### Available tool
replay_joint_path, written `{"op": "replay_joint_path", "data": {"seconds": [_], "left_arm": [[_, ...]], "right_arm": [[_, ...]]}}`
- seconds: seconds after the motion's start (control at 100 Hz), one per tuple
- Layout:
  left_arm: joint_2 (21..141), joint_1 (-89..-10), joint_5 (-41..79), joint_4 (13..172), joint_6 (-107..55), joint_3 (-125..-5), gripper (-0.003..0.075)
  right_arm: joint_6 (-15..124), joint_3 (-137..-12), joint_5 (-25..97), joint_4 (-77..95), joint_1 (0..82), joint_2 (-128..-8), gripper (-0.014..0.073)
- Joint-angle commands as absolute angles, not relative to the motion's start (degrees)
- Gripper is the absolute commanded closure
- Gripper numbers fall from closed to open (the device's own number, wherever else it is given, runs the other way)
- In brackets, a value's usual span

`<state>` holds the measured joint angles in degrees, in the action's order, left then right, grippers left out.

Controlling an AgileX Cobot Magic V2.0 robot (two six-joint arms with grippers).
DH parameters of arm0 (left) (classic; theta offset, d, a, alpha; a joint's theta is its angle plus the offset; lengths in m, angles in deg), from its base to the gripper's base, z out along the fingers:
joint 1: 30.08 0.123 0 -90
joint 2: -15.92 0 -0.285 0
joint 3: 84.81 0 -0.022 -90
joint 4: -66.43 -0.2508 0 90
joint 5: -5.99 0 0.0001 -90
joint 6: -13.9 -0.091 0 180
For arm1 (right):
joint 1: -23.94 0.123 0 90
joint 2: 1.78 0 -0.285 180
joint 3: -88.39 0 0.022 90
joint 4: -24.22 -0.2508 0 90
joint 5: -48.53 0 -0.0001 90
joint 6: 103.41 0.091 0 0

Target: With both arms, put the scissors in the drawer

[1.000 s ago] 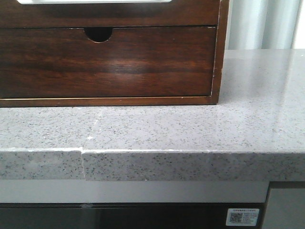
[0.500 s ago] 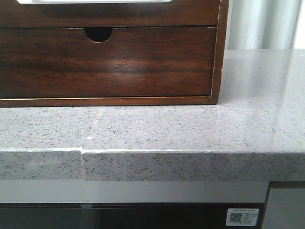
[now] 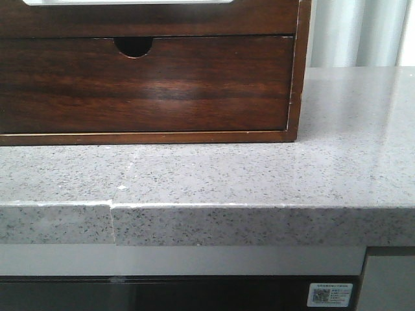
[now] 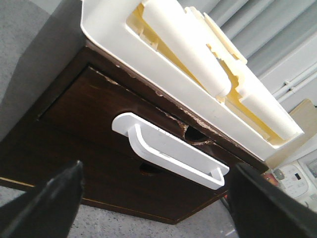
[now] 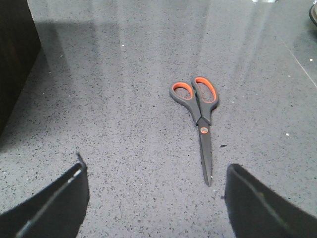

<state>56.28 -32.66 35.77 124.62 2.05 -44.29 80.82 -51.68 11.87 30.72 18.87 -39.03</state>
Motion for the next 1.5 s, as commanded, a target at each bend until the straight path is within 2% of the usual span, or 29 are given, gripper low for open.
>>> {"op": "replay_joint_path", "data": {"seconds": [0.0, 0.12, 0.36, 0.52, 0.79, 1.03, 1.49], "left_arm": [[59.3, -32.9, 34.5, 130.9, 0.7, -45.8, 0.0158], [64.0, -32.9, 35.7, 139.0, -5.1, -45.8, 0.0184], [72.8, -32.9, 41.0, 156.1, -19.2, -45.8, 0.0316], [78.6, -32.9, 45.2, 163.6, -26.1, -45.8, 0.0367], [86.9, -32.9, 52.4, 173.5, -34.9, -45.8, 0.0373], [91.6, -32.9, 56.2, 173.5, -35.6, -47.5, 0.0373], [92.3, -32.9, 56.6, 173.5, -35.7, -50.1, 0.0373]], "right_arm": [[80.5, -53.6, 16.3, 31.4, 18.5, -39.7, 0.0084], [80.5, -53.6, 16.3, 31.4, 18.5, -39.7, 0.0084], [80.5, -53.6, 16.3, 31.4, 18.5, -39.7, 0.0084], [80.5, -53.6, 16.3, 31.4, 18.5, -39.7, 0.0084], [80.5, -53.6, 16.3, 31.4, 18.5, -39.7, 0.0084], [80.5, -53.6, 16.3, 31.4, 18.5, -39.7, 0.0084], [80.5, -53.6, 16.3, 31.4, 18.5, -39.7, 0.0084]]}}
